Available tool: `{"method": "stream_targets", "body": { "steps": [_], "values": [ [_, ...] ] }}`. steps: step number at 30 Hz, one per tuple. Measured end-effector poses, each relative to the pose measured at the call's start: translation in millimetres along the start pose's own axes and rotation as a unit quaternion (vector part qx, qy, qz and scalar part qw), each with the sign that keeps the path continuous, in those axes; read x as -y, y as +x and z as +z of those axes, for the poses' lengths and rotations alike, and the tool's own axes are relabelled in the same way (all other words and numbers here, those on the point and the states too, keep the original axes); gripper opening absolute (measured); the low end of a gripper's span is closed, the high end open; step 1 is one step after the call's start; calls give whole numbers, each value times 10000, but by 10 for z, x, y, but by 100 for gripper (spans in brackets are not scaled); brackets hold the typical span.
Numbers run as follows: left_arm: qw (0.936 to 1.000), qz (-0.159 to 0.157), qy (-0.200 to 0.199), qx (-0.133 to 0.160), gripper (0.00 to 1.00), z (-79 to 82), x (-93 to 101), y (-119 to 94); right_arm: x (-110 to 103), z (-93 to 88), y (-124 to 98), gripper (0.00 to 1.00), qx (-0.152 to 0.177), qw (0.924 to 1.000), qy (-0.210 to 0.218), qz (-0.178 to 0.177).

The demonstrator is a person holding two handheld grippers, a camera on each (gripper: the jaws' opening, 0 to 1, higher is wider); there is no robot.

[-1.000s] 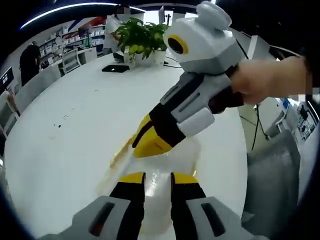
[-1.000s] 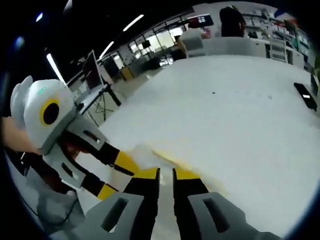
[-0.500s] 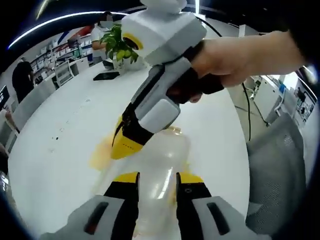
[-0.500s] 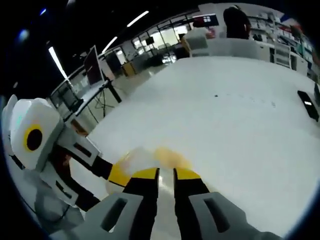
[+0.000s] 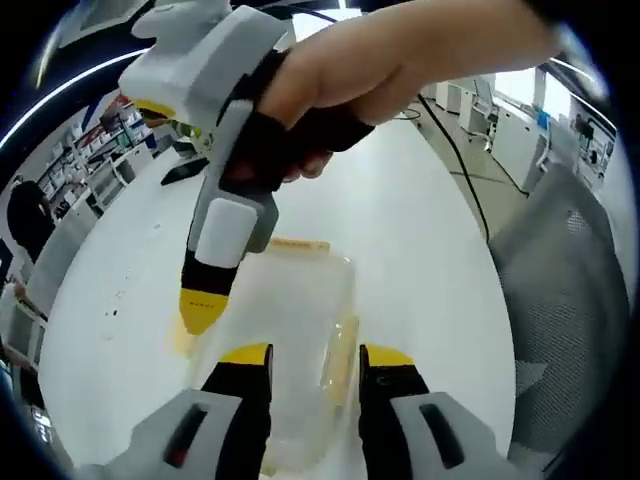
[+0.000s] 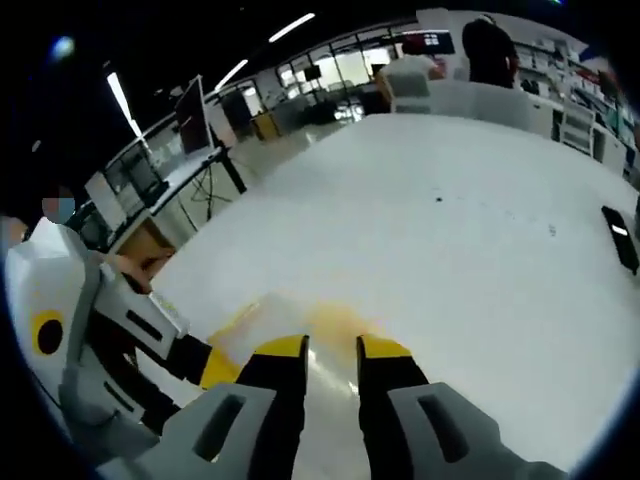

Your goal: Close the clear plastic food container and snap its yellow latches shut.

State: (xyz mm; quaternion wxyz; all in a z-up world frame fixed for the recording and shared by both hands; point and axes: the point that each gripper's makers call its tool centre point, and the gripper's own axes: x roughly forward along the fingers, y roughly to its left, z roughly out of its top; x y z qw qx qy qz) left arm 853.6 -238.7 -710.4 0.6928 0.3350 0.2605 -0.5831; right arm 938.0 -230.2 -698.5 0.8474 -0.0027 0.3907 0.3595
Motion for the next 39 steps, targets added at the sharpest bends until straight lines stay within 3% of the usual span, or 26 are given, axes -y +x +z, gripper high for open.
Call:
{"method": "stream_targets", "body": {
  "steps": [7,13,18,22,27,32,39],
  "values": [
    [10000,8,21,4,27,5,-20,15,-41,2,35,19,-367,9979,-429,314],
    [9998,46,197,-39,27,-2,-22,26,-115,-78,62,23,-809,9881,-1101,712],
    [10000,1,57,16,28,2,-24,19,-105,-137,86,25,-1088,9790,-1515,823],
    [9999,-31,156,10,29,-4,-3,17,-89,-135,101,24,-1193,9770,-1492,951],
    [9992,-36,390,15,28,-12,-11,22,-123,-146,106,23,-1245,9668,-1775,1349],
    [9993,-16,367,12,28,3,-33,35,-119,-147,119,23,-1403,9621,-1780,1519],
    [9954,44,920,-259,29,-6,-20,53,-112,-156,120,24,-1649,9559,-1740,1696]
  ]
}}
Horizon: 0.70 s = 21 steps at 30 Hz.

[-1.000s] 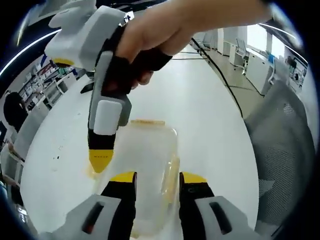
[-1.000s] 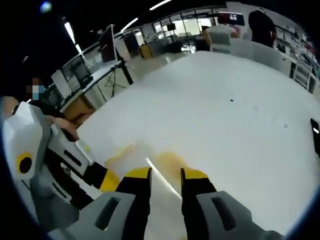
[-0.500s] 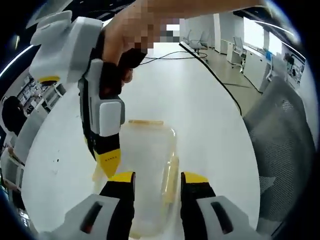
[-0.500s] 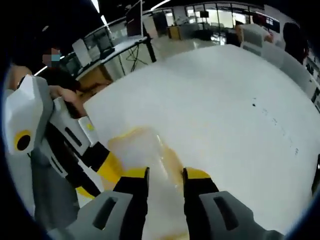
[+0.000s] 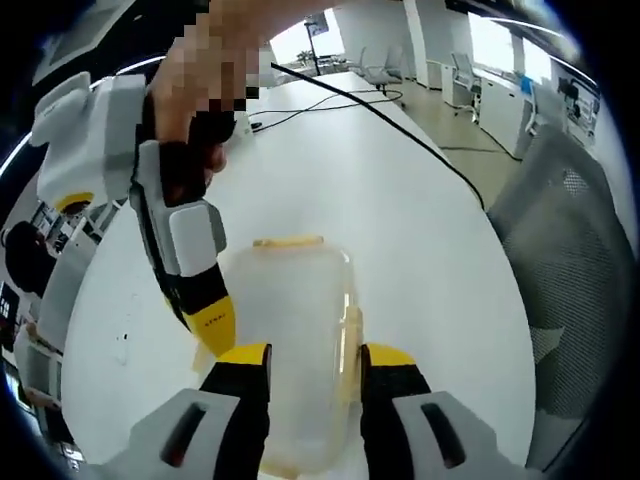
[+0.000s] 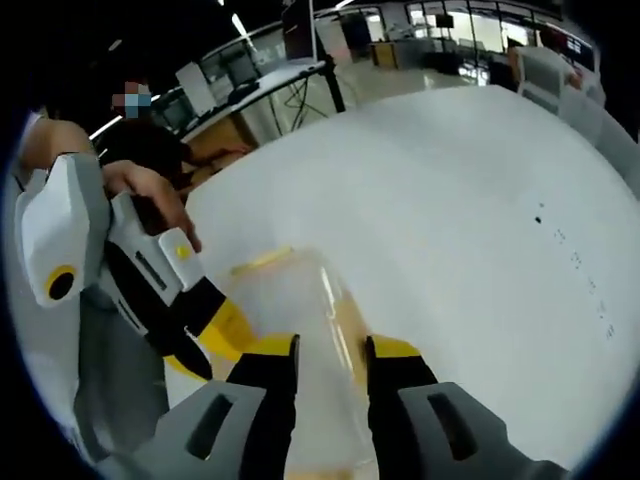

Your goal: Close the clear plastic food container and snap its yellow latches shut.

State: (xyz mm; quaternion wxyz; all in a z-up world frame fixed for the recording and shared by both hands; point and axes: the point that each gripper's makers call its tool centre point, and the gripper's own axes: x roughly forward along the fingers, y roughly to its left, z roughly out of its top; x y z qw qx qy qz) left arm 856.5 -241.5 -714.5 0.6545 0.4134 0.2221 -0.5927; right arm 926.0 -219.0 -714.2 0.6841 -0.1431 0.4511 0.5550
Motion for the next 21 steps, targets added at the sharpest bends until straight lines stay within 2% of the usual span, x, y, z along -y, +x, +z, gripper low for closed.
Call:
{"method": "stream_targets", "body": {
  "steps": [4,5,9,13,21],
  "values": [
    [9998,-7,186,-95,30,0,2,13,-72,-97,36,36,-357,9991,7,210],
    [9998,-3,195,-102,30,0,1,16,-73,-75,48,36,-311,9993,-30,214],
    [9995,59,265,-149,31,1,6,30,-67,-75,27,36,-399,9988,-114,254],
    [9974,147,655,-267,32,-14,12,46,-60,-82,20,35,-415,9986,-154,280],
    [9969,263,650,-360,31,-20,5,51,-60,-92,33,34,-479,9979,-154,405]
  ]
}}
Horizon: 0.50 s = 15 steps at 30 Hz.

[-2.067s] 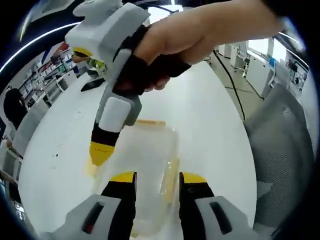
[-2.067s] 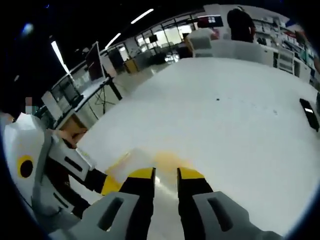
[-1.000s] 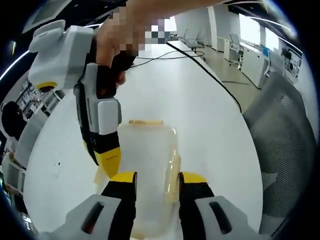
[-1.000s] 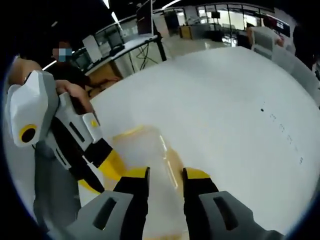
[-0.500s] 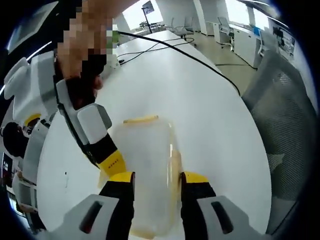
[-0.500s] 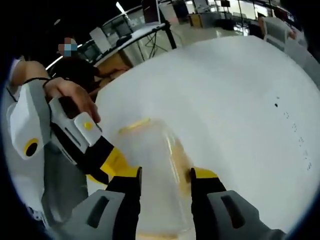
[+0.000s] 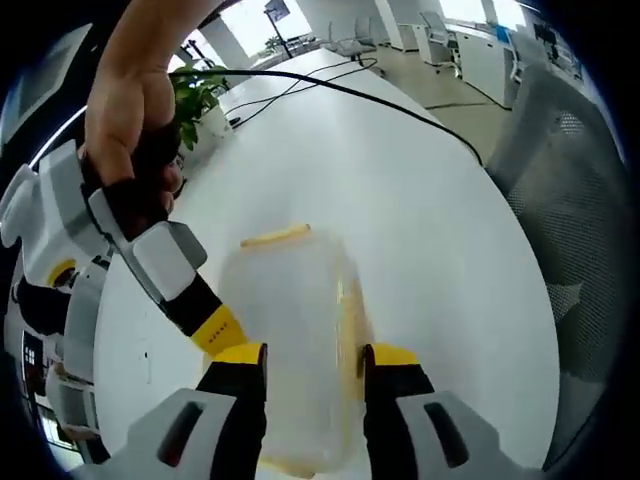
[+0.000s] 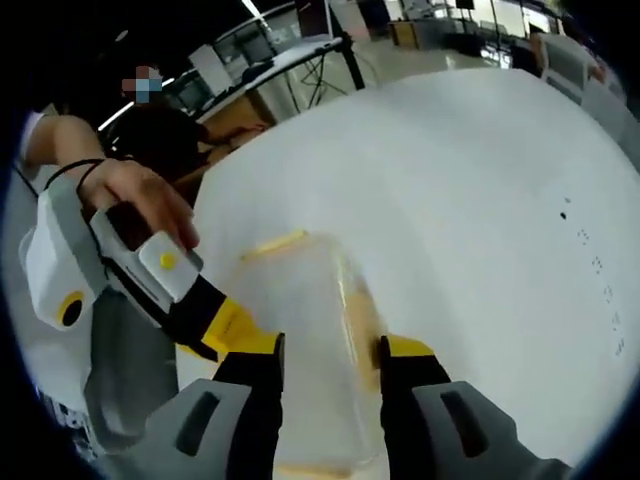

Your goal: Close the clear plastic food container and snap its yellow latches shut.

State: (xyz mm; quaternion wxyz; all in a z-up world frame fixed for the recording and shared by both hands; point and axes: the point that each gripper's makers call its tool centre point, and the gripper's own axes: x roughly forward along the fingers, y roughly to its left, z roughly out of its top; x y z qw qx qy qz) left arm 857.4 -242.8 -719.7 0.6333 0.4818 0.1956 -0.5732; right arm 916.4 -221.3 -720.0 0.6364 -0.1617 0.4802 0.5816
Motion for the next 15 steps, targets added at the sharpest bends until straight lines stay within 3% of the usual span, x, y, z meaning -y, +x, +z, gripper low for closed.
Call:
{"method": "stream_targets", "body": {
  "steps": [7,15],
  "values": [
    [9998,-33,-16,-172,31,-6,-5,3,5,1,10,35,-85,9999,12,128],
    [9995,-63,-8,-309,30,-12,-8,10,4,4,38,34,-464,9984,67,316]
  ]
}}
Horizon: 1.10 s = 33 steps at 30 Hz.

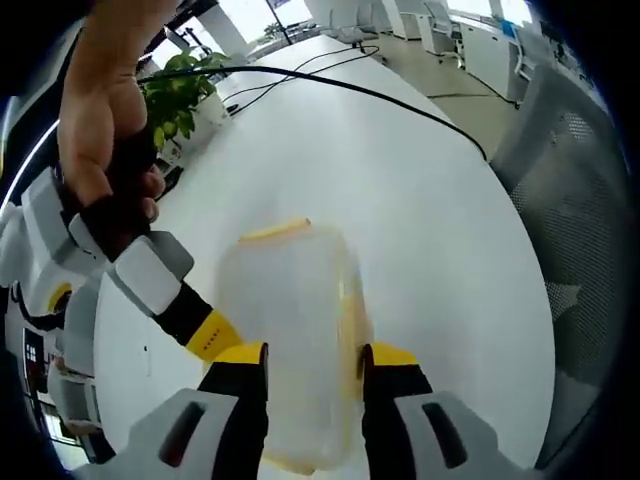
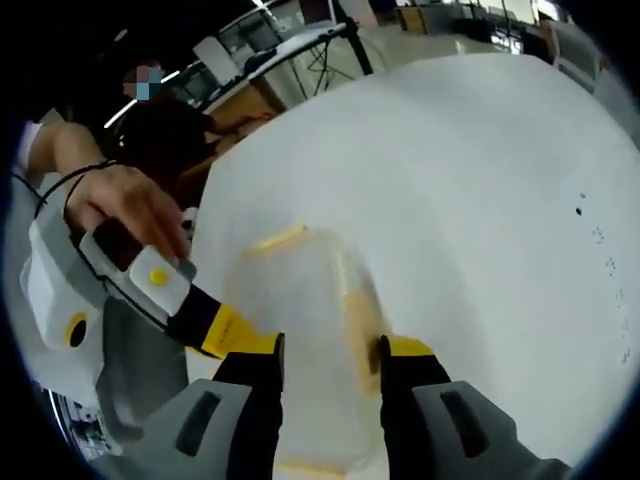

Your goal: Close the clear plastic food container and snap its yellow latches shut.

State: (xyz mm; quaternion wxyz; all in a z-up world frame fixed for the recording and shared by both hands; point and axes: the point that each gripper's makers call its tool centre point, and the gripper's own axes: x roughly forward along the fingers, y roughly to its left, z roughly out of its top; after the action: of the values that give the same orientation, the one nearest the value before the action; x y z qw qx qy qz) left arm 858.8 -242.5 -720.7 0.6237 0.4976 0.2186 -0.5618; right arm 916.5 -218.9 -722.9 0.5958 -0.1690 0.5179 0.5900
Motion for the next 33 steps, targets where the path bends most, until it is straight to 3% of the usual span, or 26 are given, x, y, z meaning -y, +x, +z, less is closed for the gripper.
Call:
{"method": "stream_targets", "body": {
  "steps": [12,15,16,28,33],
  "values": [
    [10000,-14,-80,-53,28,-19,-4,10,18,-21,18,32,-519,9986,95,55],
    [10000,-14,-85,-28,28,-24,0,12,26,-32,26,29,-473,9987,192,88],
    [10000,-17,-53,20,28,-4,3,23,3,12,35,30,-345,9981,503,99],
    [9999,107,-59,-38,26,-19,-20,23,-2,33,26,30,-373,9985,355,174],
    [9997,164,120,-161,28,-2,5,13,-6,22,25,33,-436,9986,293,19]
  ]
}}
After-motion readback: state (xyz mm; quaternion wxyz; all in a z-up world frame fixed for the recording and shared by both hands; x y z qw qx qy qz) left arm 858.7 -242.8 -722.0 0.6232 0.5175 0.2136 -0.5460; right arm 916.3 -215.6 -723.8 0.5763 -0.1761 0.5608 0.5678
